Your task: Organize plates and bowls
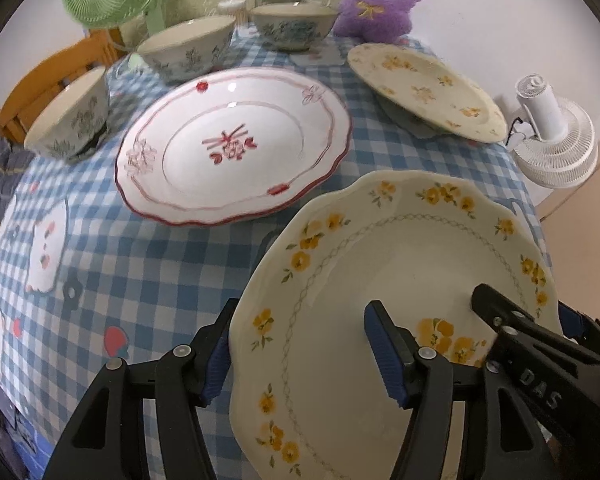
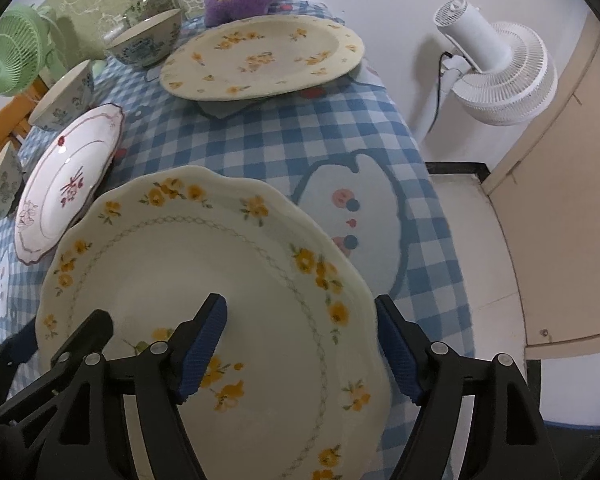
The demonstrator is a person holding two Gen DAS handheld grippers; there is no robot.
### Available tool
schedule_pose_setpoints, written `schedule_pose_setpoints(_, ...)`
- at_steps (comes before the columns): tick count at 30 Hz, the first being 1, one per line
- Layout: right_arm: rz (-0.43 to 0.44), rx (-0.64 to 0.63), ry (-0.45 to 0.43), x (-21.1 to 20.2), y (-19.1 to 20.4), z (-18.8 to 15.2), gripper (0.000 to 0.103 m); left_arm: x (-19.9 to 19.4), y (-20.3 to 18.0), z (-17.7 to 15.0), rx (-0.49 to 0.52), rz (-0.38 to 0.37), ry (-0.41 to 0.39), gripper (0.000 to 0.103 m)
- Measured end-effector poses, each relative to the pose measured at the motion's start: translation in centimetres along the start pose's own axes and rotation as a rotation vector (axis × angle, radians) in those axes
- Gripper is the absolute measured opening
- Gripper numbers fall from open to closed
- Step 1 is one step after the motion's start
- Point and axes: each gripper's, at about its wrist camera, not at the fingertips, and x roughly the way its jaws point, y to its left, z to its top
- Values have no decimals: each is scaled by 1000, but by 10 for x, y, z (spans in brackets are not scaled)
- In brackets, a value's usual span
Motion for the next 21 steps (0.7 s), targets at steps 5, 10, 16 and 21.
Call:
schedule_pose_setpoints(5,-2,1,-27,-12,-5,2,79,-8,2,-1,-4,5,-20,84)
schedule_pose_setpoints(10,9,-7,-60,-28,-6,4,79,-19,3,-1,-2,8,-46,87)
schedule_pose_setpoints(16,44,-25,-112,-53,-9,6,79,-39,1,2,-12,9,-75,88)
schedule_pose_setpoints(21,63,-45,-160,-76,-11,7,79,-61,-1,4,-12,20,-130,90)
